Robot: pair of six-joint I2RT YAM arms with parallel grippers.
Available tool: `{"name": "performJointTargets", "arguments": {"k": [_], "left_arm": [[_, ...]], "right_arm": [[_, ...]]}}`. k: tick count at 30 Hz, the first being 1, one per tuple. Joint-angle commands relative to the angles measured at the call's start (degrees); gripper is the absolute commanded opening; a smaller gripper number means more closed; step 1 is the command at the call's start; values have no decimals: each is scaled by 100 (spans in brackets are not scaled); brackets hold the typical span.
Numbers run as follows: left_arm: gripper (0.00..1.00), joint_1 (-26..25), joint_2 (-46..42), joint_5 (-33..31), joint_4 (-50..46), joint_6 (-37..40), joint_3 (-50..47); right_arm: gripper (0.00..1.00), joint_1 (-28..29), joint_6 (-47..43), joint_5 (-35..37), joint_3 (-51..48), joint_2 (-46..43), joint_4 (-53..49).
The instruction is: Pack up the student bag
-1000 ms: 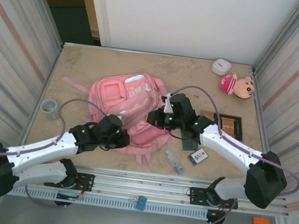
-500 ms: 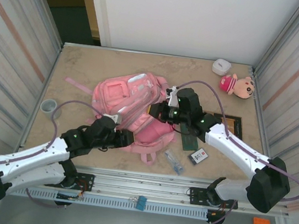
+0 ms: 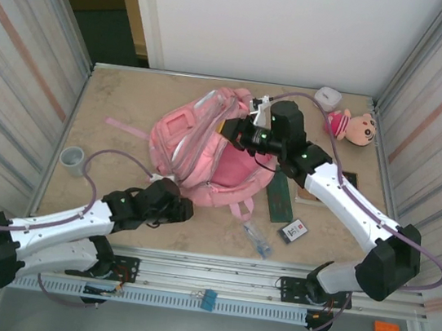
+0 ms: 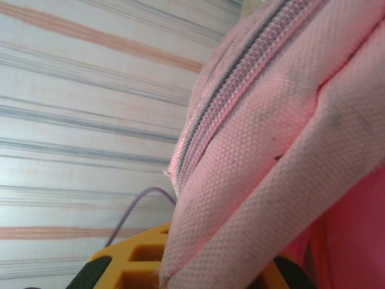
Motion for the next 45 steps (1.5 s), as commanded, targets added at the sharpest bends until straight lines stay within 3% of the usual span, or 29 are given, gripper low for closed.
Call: {"name": "performJointTargets", "arguments": {"k": [1,6,8,10,16,22,30,39,45], "left_arm": [[52,-8,-314,-331,56,28,-89],[52,-264,-1260,-870,261,337,205],[52,-439,-1515,-1000,446,990,379],[52,-493,-1614,-679,712,1693,524],[47,-597,-1236,66,883,2492,973],[48,-923,-230,-40,958,3137,1604],[39,-816,506,-838,459,2459,1210],[29,-310,-249,-766,314,1176,-326],[29,-177,-514,-710,266,951,-698]], "right_arm": [[0,-29,103,183,346,-138,664],[0,48,178,871,73,-176,538],[0,102,189,1079,8,-161,533],[0,186,191,1204,-18,-94,535],[0,444,290,1428,-108,136,714],[0,657,362,1397,-38,324,841],[0,614,333,1266,109,242,806],[0,-134,246,168,962,283,538],[0,-442,406,-209,1279,335,621]]}}
